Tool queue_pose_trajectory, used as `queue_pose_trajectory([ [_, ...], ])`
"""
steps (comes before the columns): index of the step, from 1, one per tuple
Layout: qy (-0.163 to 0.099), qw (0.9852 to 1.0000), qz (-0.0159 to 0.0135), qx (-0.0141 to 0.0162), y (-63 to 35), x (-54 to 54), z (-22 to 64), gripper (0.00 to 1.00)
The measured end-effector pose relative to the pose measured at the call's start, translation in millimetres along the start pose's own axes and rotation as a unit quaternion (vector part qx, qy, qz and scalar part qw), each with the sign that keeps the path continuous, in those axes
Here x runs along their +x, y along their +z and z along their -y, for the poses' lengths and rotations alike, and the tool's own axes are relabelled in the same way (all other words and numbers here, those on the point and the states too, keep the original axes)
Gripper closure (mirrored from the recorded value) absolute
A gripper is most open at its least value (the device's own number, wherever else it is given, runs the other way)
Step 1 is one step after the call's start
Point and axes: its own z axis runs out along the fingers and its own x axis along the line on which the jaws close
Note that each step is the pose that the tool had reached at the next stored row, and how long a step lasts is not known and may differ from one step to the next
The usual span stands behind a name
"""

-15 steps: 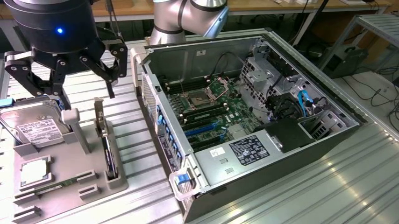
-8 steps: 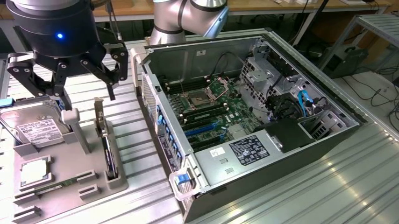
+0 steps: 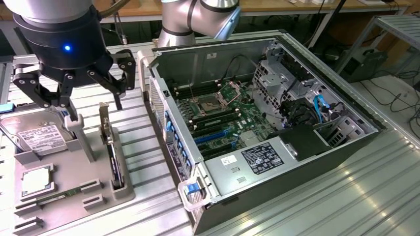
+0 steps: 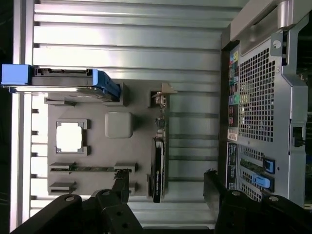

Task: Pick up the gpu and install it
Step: 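Pick up the gpu and move the gpu toward the slot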

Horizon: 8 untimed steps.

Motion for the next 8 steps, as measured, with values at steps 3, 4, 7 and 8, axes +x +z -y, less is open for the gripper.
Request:
queue_pose_trajectory([
  [3,-0.002,1.0,-0.0002,-0.0001,0.7,0.1,1.8,0.28],
  [4,-0.002,1.0,-0.0003,-0.0001,1.1,0.1,2.4,0.28],
  [7,-0.002,1.0,-0.0004,-0.0002,4.9,0.3,3.4,0.28],
  [8,-0.002,1.0,-0.0004,-0.0003,6.5,0.3,3.5,0.28],
])
